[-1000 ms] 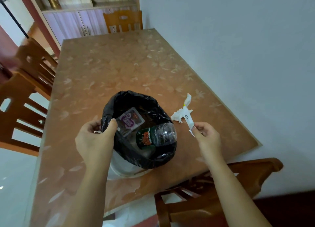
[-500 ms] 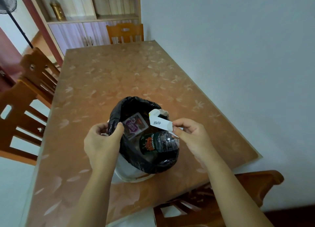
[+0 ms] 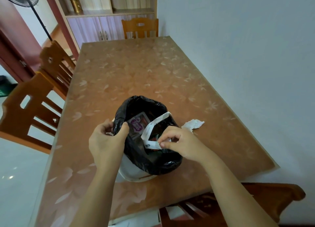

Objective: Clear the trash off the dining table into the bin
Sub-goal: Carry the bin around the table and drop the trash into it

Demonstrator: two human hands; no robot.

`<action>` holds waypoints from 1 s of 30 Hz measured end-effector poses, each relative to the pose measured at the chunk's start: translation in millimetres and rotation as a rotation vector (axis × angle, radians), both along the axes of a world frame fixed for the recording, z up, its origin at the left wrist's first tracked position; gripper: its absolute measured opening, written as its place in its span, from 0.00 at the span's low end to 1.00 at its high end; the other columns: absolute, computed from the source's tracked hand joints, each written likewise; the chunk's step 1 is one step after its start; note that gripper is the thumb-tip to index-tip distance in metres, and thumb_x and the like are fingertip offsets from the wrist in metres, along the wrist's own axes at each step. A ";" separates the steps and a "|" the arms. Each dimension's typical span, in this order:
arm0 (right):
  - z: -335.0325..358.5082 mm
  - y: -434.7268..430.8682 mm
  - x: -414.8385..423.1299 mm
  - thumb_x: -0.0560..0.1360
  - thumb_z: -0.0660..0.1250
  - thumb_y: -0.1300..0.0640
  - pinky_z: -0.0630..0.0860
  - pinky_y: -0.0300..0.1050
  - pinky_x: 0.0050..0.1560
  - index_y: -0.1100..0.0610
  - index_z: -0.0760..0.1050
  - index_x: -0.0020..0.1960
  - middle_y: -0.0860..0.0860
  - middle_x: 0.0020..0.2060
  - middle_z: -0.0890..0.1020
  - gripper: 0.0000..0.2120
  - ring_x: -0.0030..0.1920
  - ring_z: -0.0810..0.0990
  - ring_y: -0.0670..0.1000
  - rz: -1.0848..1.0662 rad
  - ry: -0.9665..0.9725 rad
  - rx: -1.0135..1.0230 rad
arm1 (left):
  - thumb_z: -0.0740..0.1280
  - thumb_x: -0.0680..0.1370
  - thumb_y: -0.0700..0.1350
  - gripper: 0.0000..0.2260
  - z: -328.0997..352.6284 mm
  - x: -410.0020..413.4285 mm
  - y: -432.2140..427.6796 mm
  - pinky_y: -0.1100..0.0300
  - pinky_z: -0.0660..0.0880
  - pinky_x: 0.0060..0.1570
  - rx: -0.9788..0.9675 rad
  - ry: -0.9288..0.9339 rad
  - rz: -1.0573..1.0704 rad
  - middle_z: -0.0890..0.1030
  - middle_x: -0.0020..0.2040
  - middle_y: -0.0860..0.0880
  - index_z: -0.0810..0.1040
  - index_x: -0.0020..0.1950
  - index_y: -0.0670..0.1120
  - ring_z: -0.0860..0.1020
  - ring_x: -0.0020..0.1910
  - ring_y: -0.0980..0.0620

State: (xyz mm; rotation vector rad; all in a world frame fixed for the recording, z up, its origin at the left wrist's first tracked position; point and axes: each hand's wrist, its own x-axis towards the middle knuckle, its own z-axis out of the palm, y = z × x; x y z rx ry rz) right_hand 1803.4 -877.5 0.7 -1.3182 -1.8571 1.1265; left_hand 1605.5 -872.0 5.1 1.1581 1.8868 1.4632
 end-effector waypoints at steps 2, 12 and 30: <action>-2.7 3.6 -3.8 0.71 0.68 0.57 0.73 0.41 0.46 0.42 0.79 0.38 0.38 0.38 0.76 0.09 0.42 0.76 0.48 0.009 0.007 -0.023 | 0.72 0.68 0.51 0.10 0.1 -1.5 0.2 0.58 0.72 0.35 0.000 0.008 0.003 0.79 0.36 0.54 0.79 0.42 0.47 0.77 0.35 0.55; -7.1 10.9 -2.0 0.71 0.69 0.53 0.70 0.29 0.42 0.48 0.78 0.52 0.45 0.44 0.78 0.10 0.42 0.74 0.41 -0.104 0.001 0.096 | 0.72 0.68 0.52 0.13 0.5 0.0 6.7 0.63 0.68 0.31 0.016 0.073 0.003 0.79 0.37 0.54 0.79 0.45 0.45 0.76 0.35 0.55; -149.1 95.3 105.0 0.72 0.66 0.61 0.74 0.47 0.50 0.59 0.76 0.52 0.57 0.50 0.81 0.10 0.48 0.79 0.54 -0.893 0.023 -0.193 | 0.71 0.68 0.53 0.10 5.9 22.9 65.7 0.53 0.78 0.35 0.048 0.054 0.093 0.78 0.37 0.54 0.78 0.44 0.49 0.74 0.31 0.57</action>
